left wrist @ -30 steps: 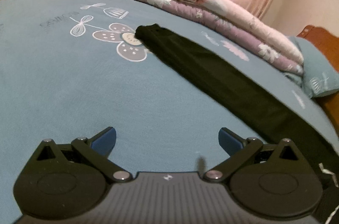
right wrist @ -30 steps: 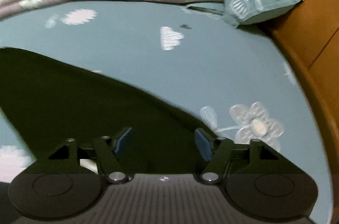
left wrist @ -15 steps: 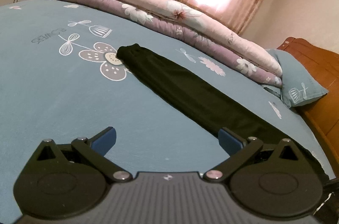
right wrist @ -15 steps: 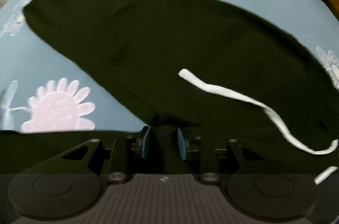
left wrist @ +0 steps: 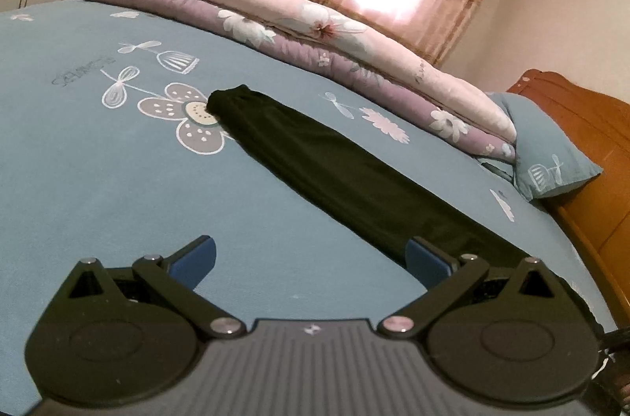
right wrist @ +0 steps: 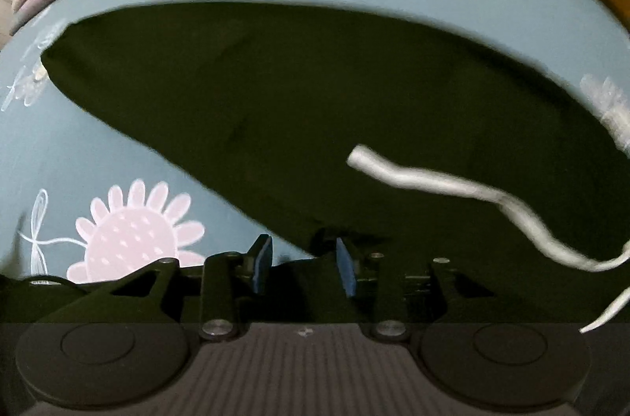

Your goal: Fold clothes

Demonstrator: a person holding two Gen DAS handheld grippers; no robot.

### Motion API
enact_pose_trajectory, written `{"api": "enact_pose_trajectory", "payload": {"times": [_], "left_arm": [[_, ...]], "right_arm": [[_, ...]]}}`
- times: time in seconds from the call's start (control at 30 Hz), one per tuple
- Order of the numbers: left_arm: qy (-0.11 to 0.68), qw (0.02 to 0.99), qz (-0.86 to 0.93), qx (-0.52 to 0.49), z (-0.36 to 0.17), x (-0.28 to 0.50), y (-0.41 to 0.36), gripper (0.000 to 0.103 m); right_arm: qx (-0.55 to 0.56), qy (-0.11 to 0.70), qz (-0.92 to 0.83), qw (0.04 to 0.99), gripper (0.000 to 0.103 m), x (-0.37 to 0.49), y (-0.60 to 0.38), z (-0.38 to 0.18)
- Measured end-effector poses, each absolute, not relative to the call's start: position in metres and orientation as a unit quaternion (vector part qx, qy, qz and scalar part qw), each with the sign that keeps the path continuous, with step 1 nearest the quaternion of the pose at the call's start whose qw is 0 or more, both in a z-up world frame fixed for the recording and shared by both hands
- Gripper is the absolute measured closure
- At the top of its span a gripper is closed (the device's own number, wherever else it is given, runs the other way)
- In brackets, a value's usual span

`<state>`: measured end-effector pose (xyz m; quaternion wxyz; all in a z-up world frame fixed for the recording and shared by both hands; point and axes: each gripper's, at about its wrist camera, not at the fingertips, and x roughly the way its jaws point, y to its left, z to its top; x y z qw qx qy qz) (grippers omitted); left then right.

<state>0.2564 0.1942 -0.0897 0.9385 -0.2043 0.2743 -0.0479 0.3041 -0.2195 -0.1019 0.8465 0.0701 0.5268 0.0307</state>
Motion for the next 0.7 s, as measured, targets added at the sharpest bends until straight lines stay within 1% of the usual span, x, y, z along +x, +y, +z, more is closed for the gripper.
{"api": "enact_pose_trajectory", "payload": {"times": [0.03,0.1,0.23,0.3,0.37,0.5,0.53,0.57,0.63,0.7], "left_arm": [[0.274,0.938,-0.050,-0.205,-0.089,0.256,0.194,0.001],[0.276,0.938,-0.051,-0.205,-0.089,0.256,0.193,0.001],[0.278,0.939,-0.053,-0.194,-0.085,0.255,0.189,0.001],[0.277,0.940,-0.054,-0.191,-0.081,0.253,0.187,0.001],[0.278,0.940,-0.056,-0.190,-0.077,0.250,0.185,0.001],[0.276,0.943,-0.054,-0.179,-0.066,0.241,0.182,0.001],[0.275,0.944,-0.050,-0.176,-0.063,0.239,0.182,0.001],[0.274,0.945,-0.046,-0.173,-0.061,0.237,0.182,0.001],[0.271,0.947,-0.040,-0.170,-0.058,0.234,0.185,0.001],[0.270,0.947,-0.037,-0.170,-0.056,0.233,0.187,0.001]], "right_arm": [[0.078,0.526,0.036,0.846,0.055,0.305,-0.217,-0.106],[0.076,0.519,0.026,0.851,0.055,0.302,-0.212,-0.102],[0.052,0.479,0.025,0.876,0.055,0.273,-0.202,-0.069],[0.041,0.473,0.028,0.880,0.055,0.256,-0.196,-0.060],[0.037,0.482,0.038,0.875,0.054,0.245,-0.189,-0.066],[0.017,0.516,0.041,0.856,0.054,0.251,-0.172,-0.104],[0.019,0.519,0.039,0.854,0.049,0.255,-0.165,-0.114],[0.018,0.511,0.039,0.858,0.045,0.257,-0.160,-0.116],[0.013,0.506,0.050,0.861,0.046,0.256,-0.153,-0.105],[0.000,0.486,0.054,0.873,0.046,0.246,-0.152,-0.082]]}}
